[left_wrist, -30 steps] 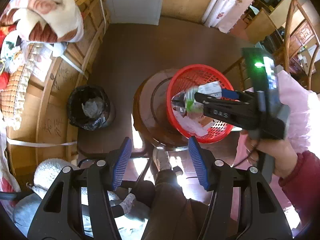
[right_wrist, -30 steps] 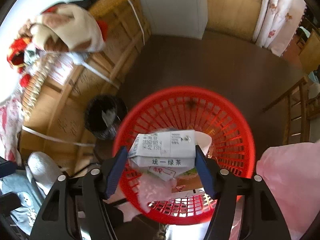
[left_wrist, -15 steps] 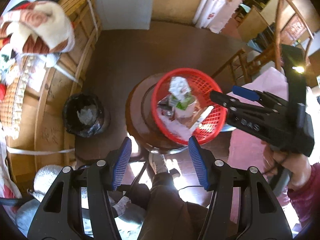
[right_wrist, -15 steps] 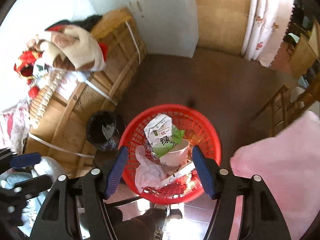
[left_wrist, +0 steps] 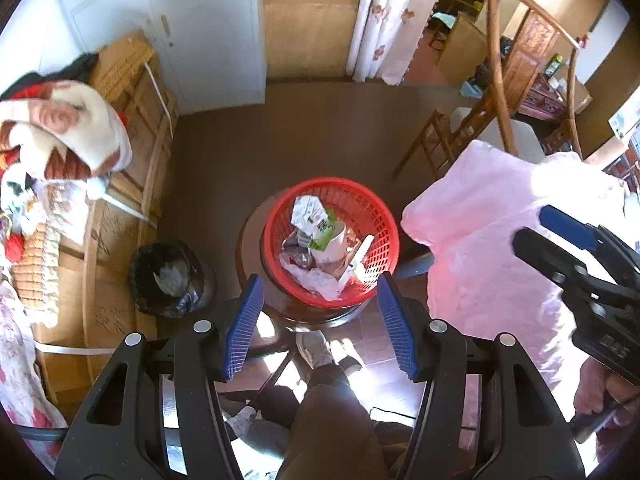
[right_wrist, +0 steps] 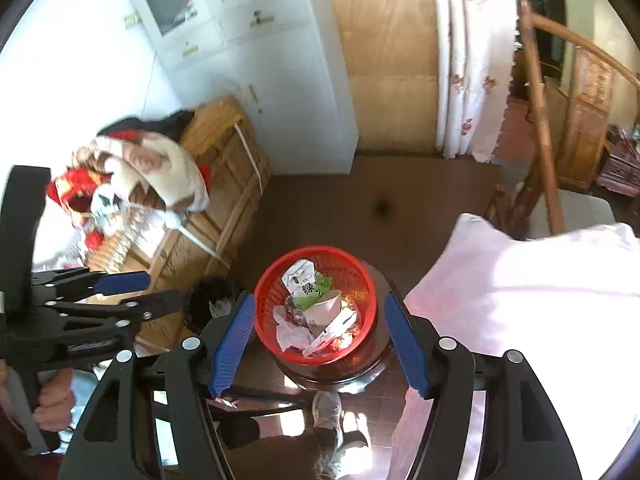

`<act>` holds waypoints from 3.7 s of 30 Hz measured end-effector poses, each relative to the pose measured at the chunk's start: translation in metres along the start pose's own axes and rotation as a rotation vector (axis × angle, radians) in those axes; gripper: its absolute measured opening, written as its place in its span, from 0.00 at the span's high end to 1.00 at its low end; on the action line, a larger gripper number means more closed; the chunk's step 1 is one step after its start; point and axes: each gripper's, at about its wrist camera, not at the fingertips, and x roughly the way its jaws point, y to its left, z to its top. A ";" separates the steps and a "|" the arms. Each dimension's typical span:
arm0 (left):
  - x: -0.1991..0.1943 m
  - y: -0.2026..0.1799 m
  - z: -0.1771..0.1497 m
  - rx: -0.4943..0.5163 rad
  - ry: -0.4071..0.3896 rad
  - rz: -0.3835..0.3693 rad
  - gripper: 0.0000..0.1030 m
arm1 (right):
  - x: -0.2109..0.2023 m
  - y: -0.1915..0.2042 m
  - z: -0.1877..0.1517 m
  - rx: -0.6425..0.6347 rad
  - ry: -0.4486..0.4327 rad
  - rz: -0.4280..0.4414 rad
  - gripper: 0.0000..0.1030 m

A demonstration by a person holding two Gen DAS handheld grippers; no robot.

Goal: Collect trash

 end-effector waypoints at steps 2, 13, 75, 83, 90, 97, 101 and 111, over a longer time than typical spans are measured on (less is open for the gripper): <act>-0.011 -0.004 0.001 0.012 -0.019 0.006 0.44 | -0.023 -0.001 -0.002 0.021 -0.029 0.004 0.36; -0.065 -0.020 -0.006 0.011 -0.113 0.085 0.33 | -0.093 0.014 0.001 0.056 -0.141 0.029 0.31; -0.004 -0.019 0.043 0.003 -0.010 0.130 0.23 | 0.001 0.008 0.040 -0.023 0.123 -0.050 0.26; -0.008 -0.017 0.041 -0.008 -0.014 0.124 0.23 | -0.003 0.011 0.037 -0.024 0.111 -0.055 0.26; -0.010 -0.017 0.041 -0.009 -0.018 0.111 0.23 | -0.007 0.008 0.036 -0.022 0.102 -0.064 0.26; -0.011 -0.019 0.041 0.000 -0.023 0.109 0.23 | -0.009 0.007 0.034 -0.017 0.098 -0.068 0.25; -0.011 -0.021 0.041 0.004 -0.026 0.111 0.23 | -0.009 0.008 0.034 -0.015 0.099 -0.068 0.25; -0.010 -0.023 0.042 0.010 -0.022 0.113 0.23 | -0.010 0.006 0.035 -0.012 0.101 -0.067 0.25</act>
